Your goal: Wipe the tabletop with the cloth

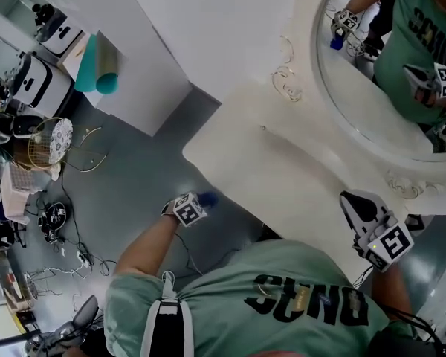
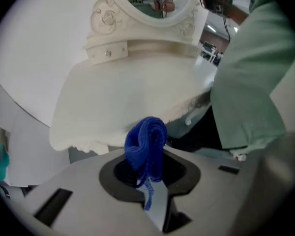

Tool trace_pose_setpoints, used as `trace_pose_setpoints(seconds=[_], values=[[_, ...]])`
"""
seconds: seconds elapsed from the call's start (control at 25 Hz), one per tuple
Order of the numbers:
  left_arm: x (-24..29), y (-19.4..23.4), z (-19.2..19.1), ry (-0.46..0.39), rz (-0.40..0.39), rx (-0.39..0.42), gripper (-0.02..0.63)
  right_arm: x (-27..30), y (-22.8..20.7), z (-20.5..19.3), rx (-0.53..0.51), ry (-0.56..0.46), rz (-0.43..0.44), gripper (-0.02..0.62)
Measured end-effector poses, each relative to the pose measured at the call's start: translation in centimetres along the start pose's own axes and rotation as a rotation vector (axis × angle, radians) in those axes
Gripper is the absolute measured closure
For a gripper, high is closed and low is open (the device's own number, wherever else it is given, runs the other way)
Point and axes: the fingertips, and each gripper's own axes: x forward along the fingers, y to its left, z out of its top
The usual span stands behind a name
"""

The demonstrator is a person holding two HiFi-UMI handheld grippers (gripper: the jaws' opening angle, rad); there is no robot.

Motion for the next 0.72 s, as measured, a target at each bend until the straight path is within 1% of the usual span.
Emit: trace_pose_setpoints(seconds=[0.08,0.16,0.28,0.4,0.48,0.56,0.64,0.72], values=[[-0.6,2.0,5.1,-0.094,0.042,-0.005,0.52,-0.3,-0.2,-0.1,0.002,0.017,-0.01,0.583],[-0.2,4.9,10.8,-0.146,0.105,0.043,0.52,-0.6,-0.4,0.0,-0.001,0.027,-0.036,0.583],[1.4,9.3,18.7,-0.175,0.199,0.13,0.52,-1.0,-0.8,0.3,-0.009,0.022,-0.078,0.583],[3.1,11.8,24.7,-0.189,0.248,0.19,0.52,-1.6,-1.5,0.0,0.004,0.036,-0.118,0.584],[4.2,12.6,27.3,-0.182,0.268,0.239,0.518,-2.1,-2.1,-0.1,0.014,0.043,-0.143,0.583],[5.3,13.2,28.6,-0.161,0.292,0.286,0.519,-2.3,-2.5,-0.4,0.019,0.045,-0.16,0.583],[6.0,13.7,29.1,-0.143,0.307,0.306,0.518,-2.5,-2.9,-0.6,0.025,0.047,-0.175,0.583],[6.2,13.9,29.1,-0.143,0.307,0.309,0.518,-2.7,-3.3,-0.5,0.036,0.045,-0.19,0.583]])
